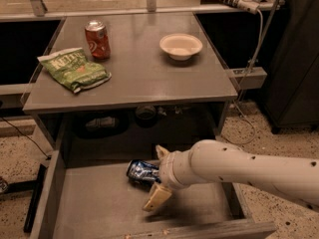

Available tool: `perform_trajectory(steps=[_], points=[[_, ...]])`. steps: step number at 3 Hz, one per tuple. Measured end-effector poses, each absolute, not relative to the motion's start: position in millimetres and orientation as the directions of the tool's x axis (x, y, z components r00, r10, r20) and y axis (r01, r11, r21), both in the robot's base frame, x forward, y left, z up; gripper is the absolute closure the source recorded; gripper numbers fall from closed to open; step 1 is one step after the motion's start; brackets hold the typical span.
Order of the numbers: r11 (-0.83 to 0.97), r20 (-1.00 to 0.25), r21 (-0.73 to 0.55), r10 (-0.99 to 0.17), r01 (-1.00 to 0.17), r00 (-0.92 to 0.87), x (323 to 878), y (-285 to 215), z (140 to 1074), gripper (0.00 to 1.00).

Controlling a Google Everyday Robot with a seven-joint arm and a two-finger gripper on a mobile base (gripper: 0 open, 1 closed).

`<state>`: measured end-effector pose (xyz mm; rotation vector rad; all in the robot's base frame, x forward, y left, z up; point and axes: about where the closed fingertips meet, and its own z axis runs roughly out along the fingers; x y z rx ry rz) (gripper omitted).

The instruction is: Pick pepsi can from top drawer and place on counter

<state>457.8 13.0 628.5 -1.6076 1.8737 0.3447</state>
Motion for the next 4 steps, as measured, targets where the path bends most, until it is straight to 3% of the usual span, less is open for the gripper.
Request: perform_trajectory(steps=[1, 4], points=[[0.226, -0.619, -0.213, -0.784, -0.951, -0.048, 461.6, 14.8, 630.1, 0.19], [0.226, -0.619, -0.213, -0.784, -0.951, -0.048, 461.5, 14.9, 630.1, 0.88]])
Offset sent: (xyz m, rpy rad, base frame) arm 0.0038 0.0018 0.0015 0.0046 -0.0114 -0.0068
